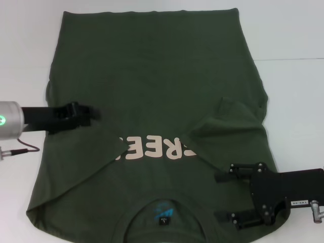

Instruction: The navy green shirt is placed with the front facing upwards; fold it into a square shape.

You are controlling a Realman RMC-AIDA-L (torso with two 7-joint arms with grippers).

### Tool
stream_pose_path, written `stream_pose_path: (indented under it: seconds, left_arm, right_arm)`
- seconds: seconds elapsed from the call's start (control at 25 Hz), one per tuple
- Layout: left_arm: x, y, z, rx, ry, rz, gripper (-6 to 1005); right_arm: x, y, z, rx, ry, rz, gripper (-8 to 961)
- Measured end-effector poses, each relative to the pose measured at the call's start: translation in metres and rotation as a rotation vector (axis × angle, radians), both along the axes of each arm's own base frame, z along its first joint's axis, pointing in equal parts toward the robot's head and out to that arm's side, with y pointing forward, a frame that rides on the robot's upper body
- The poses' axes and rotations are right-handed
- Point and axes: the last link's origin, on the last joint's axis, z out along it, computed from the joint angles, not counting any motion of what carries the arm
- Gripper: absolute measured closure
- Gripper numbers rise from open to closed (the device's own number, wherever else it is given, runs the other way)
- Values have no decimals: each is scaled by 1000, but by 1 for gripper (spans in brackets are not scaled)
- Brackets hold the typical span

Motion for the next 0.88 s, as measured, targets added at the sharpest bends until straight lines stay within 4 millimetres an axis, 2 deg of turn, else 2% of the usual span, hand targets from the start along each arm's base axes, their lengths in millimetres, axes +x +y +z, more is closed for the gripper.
stream_pose_path:
  seconds: [0.24, 0.44, 0.52, 0.68, 0.88]
  left_arm:
    - [1, -10, 17, 61, -81, -155, 528]
    - [-3, -23, 21, 100, -75, -302, 420]
    - [-5, -29, 22, 108, -58, -362, 377]
    - [0, -43, 19, 90, -3, -581, 290]
    - [14, -63, 12, -21, 24, -876, 73]
  right_arm:
    - [-3, 7, 11, 8, 26, -91, 72]
    - [-12, 17, 25, 16, 7, -137, 58]
    - [-19, 24, 31, -12, 1, -226, 37]
    - [-37, 38, 37, -125, -61, -421, 28]
    - [-57, 38, 43, -166, -137, -538, 30]
